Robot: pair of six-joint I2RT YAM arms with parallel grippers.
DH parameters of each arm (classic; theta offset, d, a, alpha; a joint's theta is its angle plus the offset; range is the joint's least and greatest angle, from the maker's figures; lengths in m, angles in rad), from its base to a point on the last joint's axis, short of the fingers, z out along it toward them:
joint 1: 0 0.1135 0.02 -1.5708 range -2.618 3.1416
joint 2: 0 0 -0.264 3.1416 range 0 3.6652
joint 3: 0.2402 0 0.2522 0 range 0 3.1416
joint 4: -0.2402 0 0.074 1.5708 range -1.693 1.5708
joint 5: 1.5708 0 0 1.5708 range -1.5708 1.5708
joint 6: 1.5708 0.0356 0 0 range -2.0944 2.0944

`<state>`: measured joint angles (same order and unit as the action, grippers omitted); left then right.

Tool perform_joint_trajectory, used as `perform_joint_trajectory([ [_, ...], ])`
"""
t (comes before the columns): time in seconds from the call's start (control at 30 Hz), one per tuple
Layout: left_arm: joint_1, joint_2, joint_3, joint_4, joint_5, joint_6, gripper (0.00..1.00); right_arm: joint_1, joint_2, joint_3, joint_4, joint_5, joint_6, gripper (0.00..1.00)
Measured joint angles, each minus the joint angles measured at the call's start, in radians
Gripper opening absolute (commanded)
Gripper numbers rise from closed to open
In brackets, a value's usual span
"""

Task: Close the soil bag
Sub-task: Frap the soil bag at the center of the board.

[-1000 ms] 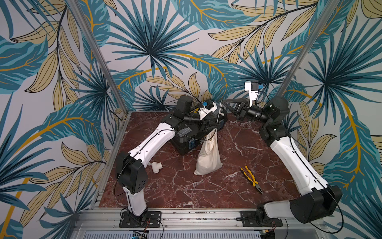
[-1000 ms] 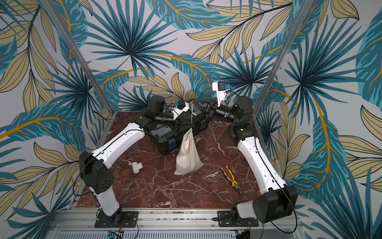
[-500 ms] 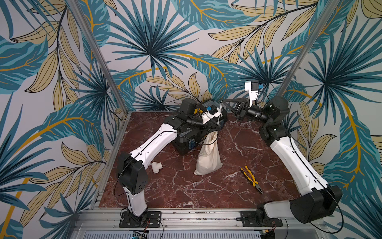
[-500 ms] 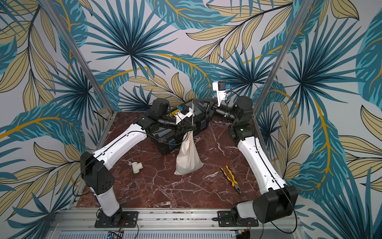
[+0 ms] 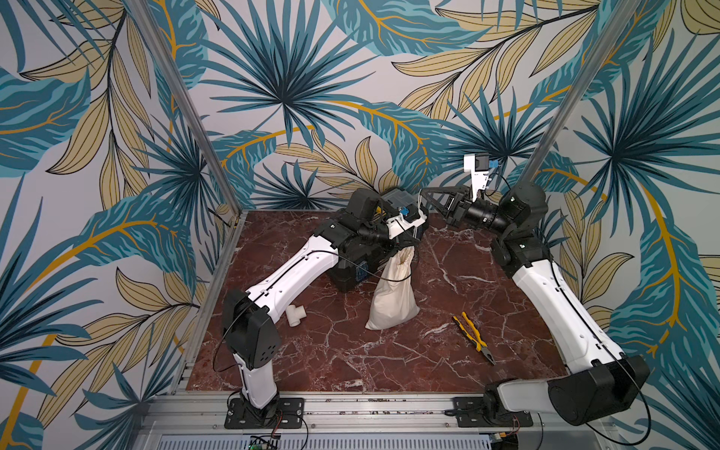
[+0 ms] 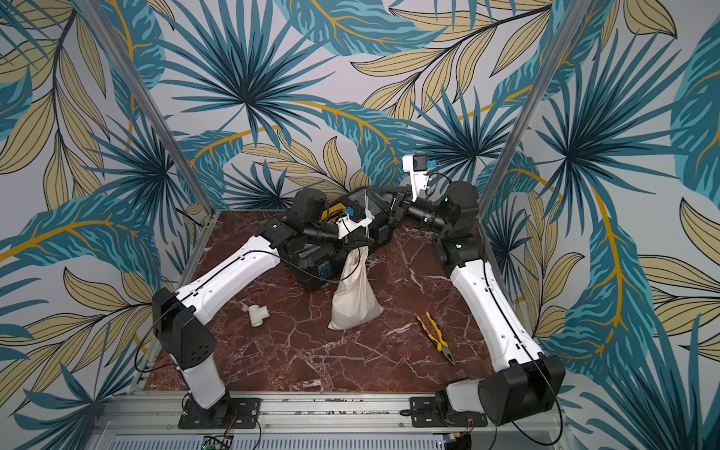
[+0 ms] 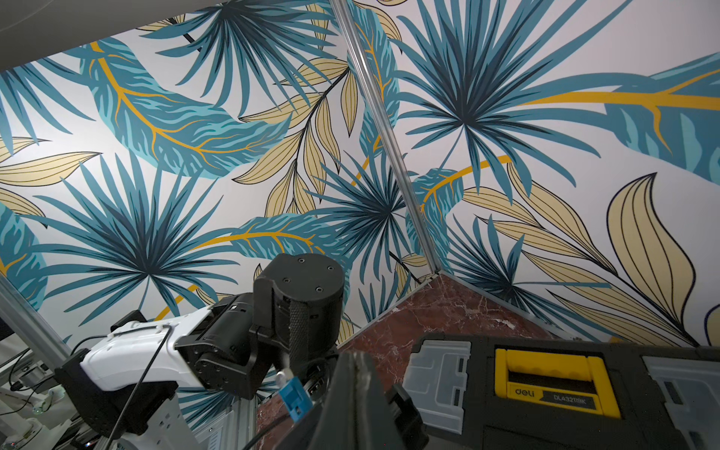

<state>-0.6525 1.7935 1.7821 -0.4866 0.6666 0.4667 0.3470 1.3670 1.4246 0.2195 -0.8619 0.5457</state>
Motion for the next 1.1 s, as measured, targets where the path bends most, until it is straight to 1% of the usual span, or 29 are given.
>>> perform_joint_trajectory([
  [0.23,-0.058,-0.09,-0.082,-0.001,-0.191,0.047,0.0,-0.006,-0.022,0.001,-0.077,0.086,-0.022,0.0],
  [0.37,-0.086,-0.148,-0.157,0.043,-0.308,0.074,0.01,-0.007,-0.042,0.001,-0.125,0.129,-0.028,0.0],
  [0.5,-0.114,-0.18,-0.202,0.073,-0.392,0.096,0.01,-0.007,-0.047,0.008,-0.172,0.162,-0.03,0.0],
  [0.67,-0.119,-0.185,-0.214,0.081,-0.435,0.102,0.07,-0.007,-0.047,0.026,-0.212,0.182,-0.026,0.0],
  [0.9,-0.121,-0.185,-0.225,0.085,-0.436,0.101,0.07,-0.007,-0.047,0.027,-0.231,0.208,-0.025,0.0],
  [1.1,-0.143,-0.185,-0.236,0.09,-0.445,0.101,0.07,-0.02,-0.047,0.027,-0.264,0.212,-0.025,0.0],
])
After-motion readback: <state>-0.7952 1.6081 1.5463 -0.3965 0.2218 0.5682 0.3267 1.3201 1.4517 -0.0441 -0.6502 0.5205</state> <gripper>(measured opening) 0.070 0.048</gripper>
